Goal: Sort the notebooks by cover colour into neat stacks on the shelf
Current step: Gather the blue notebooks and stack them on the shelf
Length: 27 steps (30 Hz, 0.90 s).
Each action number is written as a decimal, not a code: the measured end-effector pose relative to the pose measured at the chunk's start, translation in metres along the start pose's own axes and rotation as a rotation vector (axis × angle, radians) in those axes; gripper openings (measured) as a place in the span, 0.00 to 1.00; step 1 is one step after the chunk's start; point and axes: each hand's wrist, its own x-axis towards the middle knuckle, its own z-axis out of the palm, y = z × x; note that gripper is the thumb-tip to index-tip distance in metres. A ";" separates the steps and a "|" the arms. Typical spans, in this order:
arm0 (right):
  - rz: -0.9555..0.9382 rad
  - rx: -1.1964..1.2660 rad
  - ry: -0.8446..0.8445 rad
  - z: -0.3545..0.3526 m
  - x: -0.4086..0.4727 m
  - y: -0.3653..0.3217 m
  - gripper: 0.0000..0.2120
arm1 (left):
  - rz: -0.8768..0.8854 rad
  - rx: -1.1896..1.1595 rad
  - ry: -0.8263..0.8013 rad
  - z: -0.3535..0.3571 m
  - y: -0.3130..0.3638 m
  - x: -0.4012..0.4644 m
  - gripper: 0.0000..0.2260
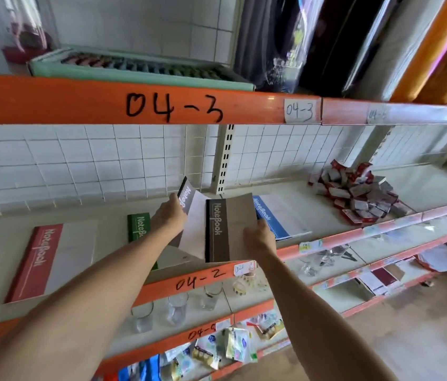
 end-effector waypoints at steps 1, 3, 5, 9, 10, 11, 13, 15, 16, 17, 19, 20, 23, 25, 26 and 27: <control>-0.017 -0.016 -0.003 0.000 0.005 -0.001 0.15 | -0.012 0.005 0.011 -0.002 -0.001 0.002 0.14; -0.060 -0.085 -0.008 -0.002 0.018 -0.001 0.15 | -0.063 0.024 0.036 -0.007 -0.007 0.005 0.13; -0.100 -0.163 -0.033 -0.006 0.032 0.000 0.15 | -0.146 0.045 0.059 -0.012 -0.015 0.005 0.12; -0.138 -0.203 -0.122 -0.009 0.052 -0.004 0.18 | -0.277 0.047 0.118 -0.023 -0.028 -0.001 0.14; -0.150 -0.204 -0.142 -0.007 0.054 -0.008 0.17 | -0.292 0.045 0.136 -0.026 -0.030 -0.003 0.14; -0.165 -0.212 -0.160 -0.004 0.057 -0.011 0.17 | -0.309 0.043 0.149 -0.029 -0.030 -0.005 0.14; -0.195 -0.239 -0.198 0.003 0.061 -0.013 0.17 | -0.342 0.046 0.167 -0.033 -0.030 -0.010 0.14; -0.194 -0.276 -0.200 0.009 0.064 -0.012 0.17 | -0.366 0.050 0.184 -0.033 -0.029 -0.016 0.13; -0.180 -0.293 -0.187 0.010 0.065 -0.012 0.17 | -0.376 0.055 0.185 -0.033 -0.028 -0.019 0.13; -0.165 -0.309 -0.170 0.012 0.067 -0.011 0.17 | -0.382 0.060 0.183 -0.033 -0.027 -0.021 0.14; -0.156 -0.357 -0.158 0.015 0.071 -0.009 0.19 | -0.384 0.064 0.185 -0.030 -0.025 -0.025 0.14; -0.160 -0.390 -0.167 0.017 0.073 -0.009 0.19 | -0.383 0.061 0.189 -0.030 -0.023 -0.026 0.14; -0.183 -0.457 -0.203 0.017 0.079 -0.007 0.20 | -0.388 0.047 0.193 -0.028 -0.014 -0.030 0.14; -0.215 -0.506 -0.217 0.018 0.081 -0.005 0.20 | -0.389 0.032 0.194 -0.025 -0.008 -0.031 0.14; -0.231 -0.532 -0.226 0.019 0.081 -0.004 0.20 | -0.382 0.021 0.194 -0.023 -0.005 -0.032 0.15; -0.246 -0.554 -0.231 0.019 0.081 -0.004 0.20 | -0.379 0.010 0.190 -0.022 -0.001 -0.032 0.15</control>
